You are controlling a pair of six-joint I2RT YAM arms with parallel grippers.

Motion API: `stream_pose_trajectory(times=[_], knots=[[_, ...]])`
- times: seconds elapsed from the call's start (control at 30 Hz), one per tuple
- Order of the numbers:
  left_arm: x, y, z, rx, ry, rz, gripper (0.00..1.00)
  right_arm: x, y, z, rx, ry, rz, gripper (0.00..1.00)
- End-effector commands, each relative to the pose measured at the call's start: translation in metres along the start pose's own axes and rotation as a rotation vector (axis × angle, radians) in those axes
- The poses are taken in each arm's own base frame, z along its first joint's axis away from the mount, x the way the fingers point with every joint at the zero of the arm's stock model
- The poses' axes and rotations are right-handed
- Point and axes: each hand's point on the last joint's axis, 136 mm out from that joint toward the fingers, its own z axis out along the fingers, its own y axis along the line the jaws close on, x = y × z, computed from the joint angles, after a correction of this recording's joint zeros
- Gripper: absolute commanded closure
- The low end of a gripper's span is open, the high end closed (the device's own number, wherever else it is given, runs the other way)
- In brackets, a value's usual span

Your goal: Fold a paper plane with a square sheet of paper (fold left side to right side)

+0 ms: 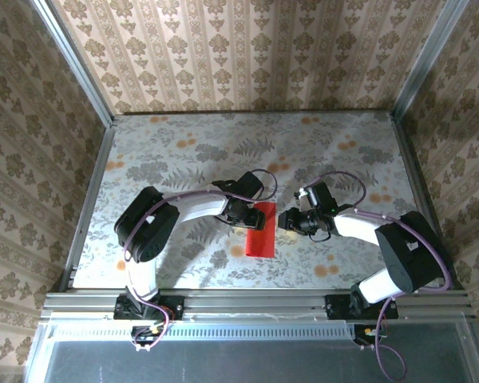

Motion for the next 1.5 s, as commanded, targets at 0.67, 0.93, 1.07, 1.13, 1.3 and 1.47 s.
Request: stream_pose_trajectory(times=[0.67,0.93,1.07,1.13,1.3,1.47], knots=[[0.030,0.017,0.046,-0.049,0.109,0.016,0.43,0.003,0.028,0.030,-0.103,0.067,0.005,0.94],[0.028,0.017,0.044,-0.054,0.101,0.020,0.43,0.017,0.010,0.038,-0.030,0.121,0.018,0.97],[0.024,0.014,0.037,-0.045,0.077,0.021,0.43,0.028,-0.006,0.041,0.031,0.157,0.032,0.99],[0.018,0.012,0.029,-0.030,0.057,0.021,0.43,0.032,-0.013,0.043,0.057,0.172,0.040,1.00],[-0.003,0.004,-0.008,0.014,-0.034,0.032,0.40,0.041,-0.028,0.046,0.103,0.197,0.062,1.00],[-0.017,0.002,-0.049,0.051,-0.120,0.044,0.34,0.043,-0.030,0.047,0.110,0.202,0.070,1.00]])
